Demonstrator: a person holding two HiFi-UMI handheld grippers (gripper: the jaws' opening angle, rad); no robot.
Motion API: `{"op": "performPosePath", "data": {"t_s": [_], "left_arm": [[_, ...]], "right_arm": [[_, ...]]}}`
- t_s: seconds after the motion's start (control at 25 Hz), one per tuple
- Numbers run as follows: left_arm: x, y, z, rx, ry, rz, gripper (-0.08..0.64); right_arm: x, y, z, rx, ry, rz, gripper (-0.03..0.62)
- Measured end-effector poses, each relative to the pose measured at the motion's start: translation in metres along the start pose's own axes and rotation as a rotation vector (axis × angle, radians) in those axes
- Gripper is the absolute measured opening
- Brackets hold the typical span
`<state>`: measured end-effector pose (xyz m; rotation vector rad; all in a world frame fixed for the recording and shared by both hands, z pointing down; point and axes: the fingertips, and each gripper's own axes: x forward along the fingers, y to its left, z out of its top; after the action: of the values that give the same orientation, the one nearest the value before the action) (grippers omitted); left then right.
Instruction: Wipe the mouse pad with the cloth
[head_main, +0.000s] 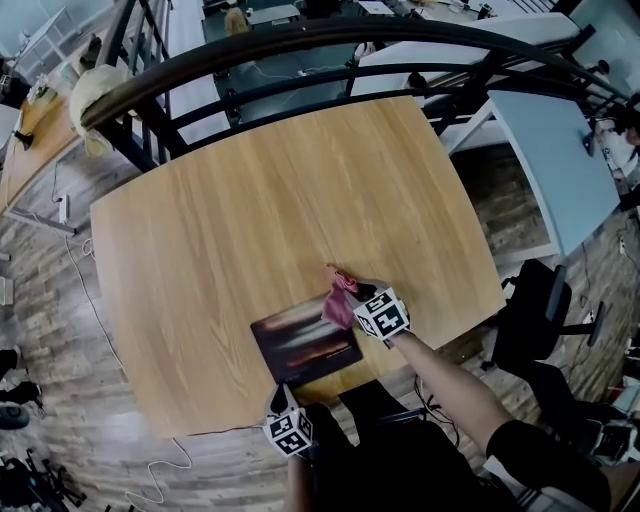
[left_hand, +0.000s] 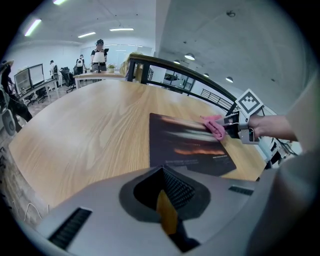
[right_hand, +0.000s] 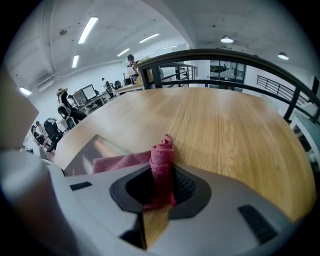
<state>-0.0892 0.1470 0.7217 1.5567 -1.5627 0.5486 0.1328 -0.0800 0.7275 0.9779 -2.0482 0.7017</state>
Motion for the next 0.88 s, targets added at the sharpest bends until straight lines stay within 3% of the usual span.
{"op": "performPosePath", "data": {"t_s": [0.24, 0.44, 0.64, 0.88], "left_arm": [[0.002, 0.001, 0.004, 0.043, 0.017, -0.035, 0.023], [0.002, -0.001, 0.004, 0.062, 0.013, -0.052, 0.023], [0.005, -0.007, 0.002, 0.076, 0.012, -0.081, 0.023], [0.004, -0.012, 0.004, 0.086, 0.009, -0.097, 0.023]], "right_arm": [[-0.031, -0.001, 0.020, 0.033, -0.088, -0.001, 0.071], [-0.064, 0.046, 0.049, 0.032, -0.193, 0.077, 0.071], [-0.079, 0.125, 0.072, 0.052, -0.261, 0.237, 0.071], [-0.066, 0.222, 0.077, 0.161, -0.241, 0.470, 0.071]]}}
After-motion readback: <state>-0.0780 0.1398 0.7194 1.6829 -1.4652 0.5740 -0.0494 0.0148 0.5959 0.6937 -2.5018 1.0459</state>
